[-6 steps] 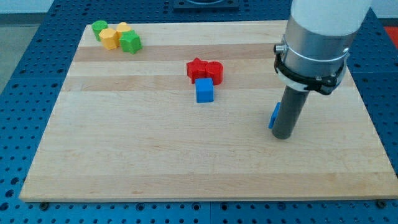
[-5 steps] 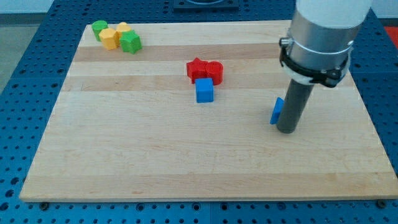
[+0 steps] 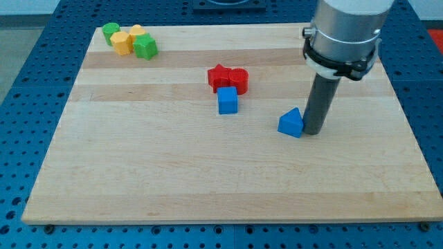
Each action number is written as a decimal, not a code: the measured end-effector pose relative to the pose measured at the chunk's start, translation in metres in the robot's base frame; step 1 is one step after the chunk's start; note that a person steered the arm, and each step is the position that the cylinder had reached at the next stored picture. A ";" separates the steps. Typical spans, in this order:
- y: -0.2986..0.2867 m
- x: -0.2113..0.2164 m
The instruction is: Place the blue triangle at the bottom of the blue cube
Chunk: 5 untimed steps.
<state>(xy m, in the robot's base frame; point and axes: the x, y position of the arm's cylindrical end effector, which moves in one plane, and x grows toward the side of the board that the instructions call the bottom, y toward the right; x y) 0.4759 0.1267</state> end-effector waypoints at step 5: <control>-0.081 -0.004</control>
